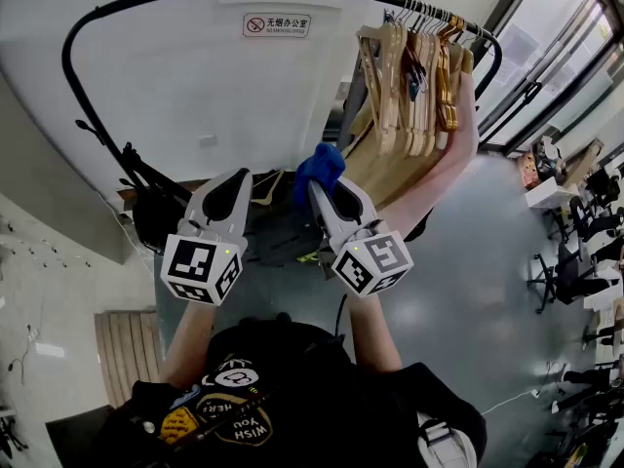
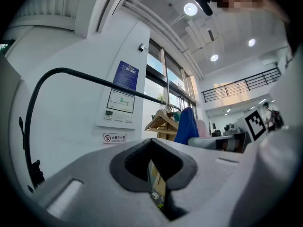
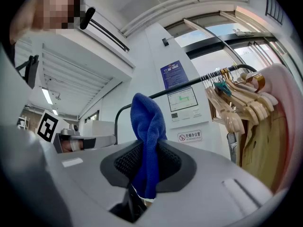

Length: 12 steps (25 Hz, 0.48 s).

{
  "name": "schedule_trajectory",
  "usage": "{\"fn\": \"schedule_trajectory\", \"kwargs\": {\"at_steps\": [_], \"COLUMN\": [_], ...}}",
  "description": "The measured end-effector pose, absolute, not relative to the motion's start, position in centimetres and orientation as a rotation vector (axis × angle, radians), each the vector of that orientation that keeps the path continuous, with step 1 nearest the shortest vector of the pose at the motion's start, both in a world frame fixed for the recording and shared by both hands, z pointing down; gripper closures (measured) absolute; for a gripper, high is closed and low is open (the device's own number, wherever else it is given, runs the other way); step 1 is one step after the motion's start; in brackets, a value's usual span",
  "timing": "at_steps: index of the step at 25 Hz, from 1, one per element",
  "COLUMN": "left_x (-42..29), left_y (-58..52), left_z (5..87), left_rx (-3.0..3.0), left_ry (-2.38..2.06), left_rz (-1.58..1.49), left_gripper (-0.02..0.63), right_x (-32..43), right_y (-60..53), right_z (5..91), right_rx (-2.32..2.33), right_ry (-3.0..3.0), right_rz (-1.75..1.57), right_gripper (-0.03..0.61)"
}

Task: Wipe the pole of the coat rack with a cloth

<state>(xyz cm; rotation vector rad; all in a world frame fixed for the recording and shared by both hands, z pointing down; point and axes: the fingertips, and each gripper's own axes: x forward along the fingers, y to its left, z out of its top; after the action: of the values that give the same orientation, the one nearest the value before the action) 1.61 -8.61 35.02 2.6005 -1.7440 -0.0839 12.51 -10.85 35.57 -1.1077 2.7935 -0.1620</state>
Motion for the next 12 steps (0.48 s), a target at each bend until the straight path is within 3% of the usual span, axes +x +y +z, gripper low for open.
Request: {"fn": "schedule_trajectory", "kwargs": {"at_steps": [12], "left_x": [0.3], "left_y": [-7.6], "left_z": [35.4], "left_rx": [2.588], "left_ry": [-1.739], "left_rz": [-0.086], "left_gripper": [0.612], "right_x": [11.5], "right_y": [-10.3], "right_z": [36.2], "right_rx": [-1.123], "right_ry": [2.799], "right_rz": [-0.186], "right_gripper": [0.506]}}
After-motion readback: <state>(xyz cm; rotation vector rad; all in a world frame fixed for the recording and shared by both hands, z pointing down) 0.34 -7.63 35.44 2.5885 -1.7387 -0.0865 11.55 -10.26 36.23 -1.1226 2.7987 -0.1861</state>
